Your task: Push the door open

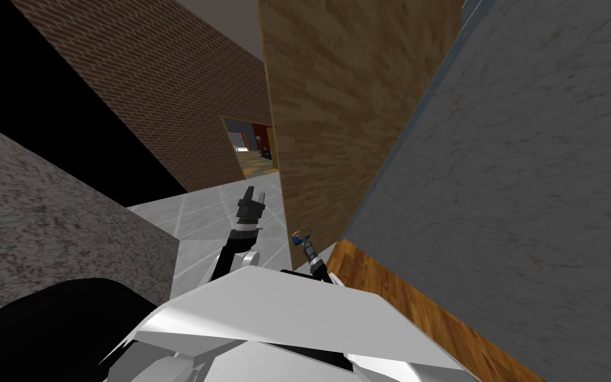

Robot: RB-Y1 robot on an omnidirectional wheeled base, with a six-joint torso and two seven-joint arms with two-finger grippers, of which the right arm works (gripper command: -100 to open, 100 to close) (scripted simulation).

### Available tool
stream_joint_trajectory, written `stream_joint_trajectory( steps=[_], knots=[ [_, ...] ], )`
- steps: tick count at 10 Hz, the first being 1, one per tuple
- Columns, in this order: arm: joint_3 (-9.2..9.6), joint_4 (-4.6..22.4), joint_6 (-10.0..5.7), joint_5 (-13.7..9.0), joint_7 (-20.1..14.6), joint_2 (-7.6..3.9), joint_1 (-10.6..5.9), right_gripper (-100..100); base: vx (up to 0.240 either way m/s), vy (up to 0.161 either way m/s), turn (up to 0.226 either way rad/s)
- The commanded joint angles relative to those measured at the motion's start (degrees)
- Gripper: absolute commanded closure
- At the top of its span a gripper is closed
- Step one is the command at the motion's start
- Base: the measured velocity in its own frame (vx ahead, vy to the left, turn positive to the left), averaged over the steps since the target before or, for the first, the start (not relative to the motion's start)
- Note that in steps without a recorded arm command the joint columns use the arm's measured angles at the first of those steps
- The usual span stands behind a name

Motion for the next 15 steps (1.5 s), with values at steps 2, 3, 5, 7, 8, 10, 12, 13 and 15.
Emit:
stream_joint_trajectory(
  steps=[2, 3, 5, 7, 8, 10, 12, 13, 15],
  knots=[
    [0.04, 0.0, -0.01, 0.0, 0.0, -0.04, 0.17, 100, -0.015, -0.015, -0.003],
    [0.04, 0.0, -0.01, 0.0, 0.0, -0.04, 0.17, 100, -0.011, -0.006, -0.007],
    [-1.22, 0.5, 0.14, -0.2, 0.3, -0.29, 0.11, 100, 0.022, 0.048, -0.02],
    [-2.24, 0.8, 0.12, -0.4, 0.5, -0.38, -0.02, 100, 0.086, 0.155, -0.051],
    [-3.09, 1.0, 0.1, -0.6, 0.7, -0.42, -0.12, 100, 0.115, 0.148, -0.051],
    [-4.5, 1.4, 0.07, -0.8, 1.0, -0.46, -0.3, 100, 0.119, 0.158, -0.03],
    [-6.07, 1.9, 0.04, -1.1, 1.4, -0.45, -0.49, 100, 0.124, 0.172, -0.049],
    [-7.18, 2.2, 0.01, -1.3, 1.6, -0.41, -0.63, 100, 0.127, 0.177, -0.057],
    [-8.34, 2.5, -0.01, -1.5, 1.9, -0.34, -0.77, 100, 0.121, 0.129, -0.048]
  ],
)
